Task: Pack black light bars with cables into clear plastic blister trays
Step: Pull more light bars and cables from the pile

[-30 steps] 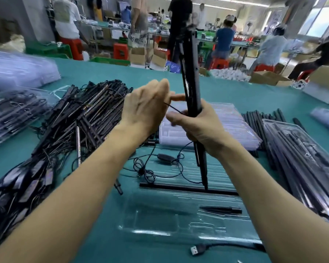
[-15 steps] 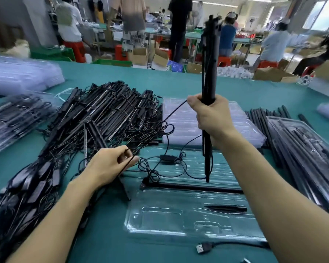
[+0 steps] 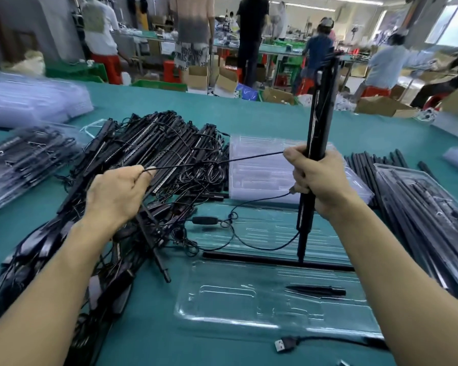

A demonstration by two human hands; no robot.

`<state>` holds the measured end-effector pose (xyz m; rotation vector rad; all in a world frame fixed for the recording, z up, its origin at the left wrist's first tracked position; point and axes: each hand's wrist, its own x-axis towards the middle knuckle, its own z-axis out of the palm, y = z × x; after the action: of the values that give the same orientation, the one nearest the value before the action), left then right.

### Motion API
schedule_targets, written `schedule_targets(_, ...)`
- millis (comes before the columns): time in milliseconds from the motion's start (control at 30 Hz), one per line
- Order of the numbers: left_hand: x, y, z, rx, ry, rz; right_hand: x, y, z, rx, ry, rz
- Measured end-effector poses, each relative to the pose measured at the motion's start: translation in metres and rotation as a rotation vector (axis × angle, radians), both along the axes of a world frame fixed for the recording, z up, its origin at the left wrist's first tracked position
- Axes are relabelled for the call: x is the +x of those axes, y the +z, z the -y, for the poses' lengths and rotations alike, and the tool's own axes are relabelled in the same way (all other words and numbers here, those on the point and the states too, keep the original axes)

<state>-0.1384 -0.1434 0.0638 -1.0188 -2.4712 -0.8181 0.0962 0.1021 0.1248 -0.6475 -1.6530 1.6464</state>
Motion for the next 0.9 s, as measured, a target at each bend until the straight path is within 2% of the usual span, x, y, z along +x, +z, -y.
schedule_targets(100,0.006,0.0,-0.003,-0.091,-0.086,0.117,0.003,-0.004,0.0,-0.118,0.106,-0.069)
schedule_targets(233,0.029,0.015,-0.016,-0.141,-0.436,0.43,-0.005,-0.008,0.007,-0.14,0.174,-0.066)
schedule_targets(333,0.047,0.026,-0.028,-0.057,-0.559,0.497,-0.013,-0.003,0.018,-0.136,0.286,-0.089)
schedule_targets(467,0.057,0.034,-0.043,0.061,-0.474,0.454,-0.018,0.007,0.034,-0.055,0.448,-0.005)
schedule_targets(533,0.06,0.034,-0.049,0.087,-0.4,0.45,-0.02,0.008,0.044,0.03,0.469,0.094)
schedule_targets(667,0.067,0.036,-0.065,0.12,-0.333,0.564,-0.029,0.004,0.067,0.178,0.467,0.217)
schedule_targets(733,0.066,0.04,-0.07,0.143,-0.302,0.517,-0.032,-0.002,0.078,0.238,0.514,0.25)
schedule_targets(833,0.061,0.046,-0.07,0.306,-0.355,0.618,-0.03,-0.008,0.085,0.279,0.641,0.303)
schedule_targets(900,0.055,0.051,-0.064,0.495,-0.329,0.706,-0.026,-0.007,0.081,0.251,0.749,0.361)
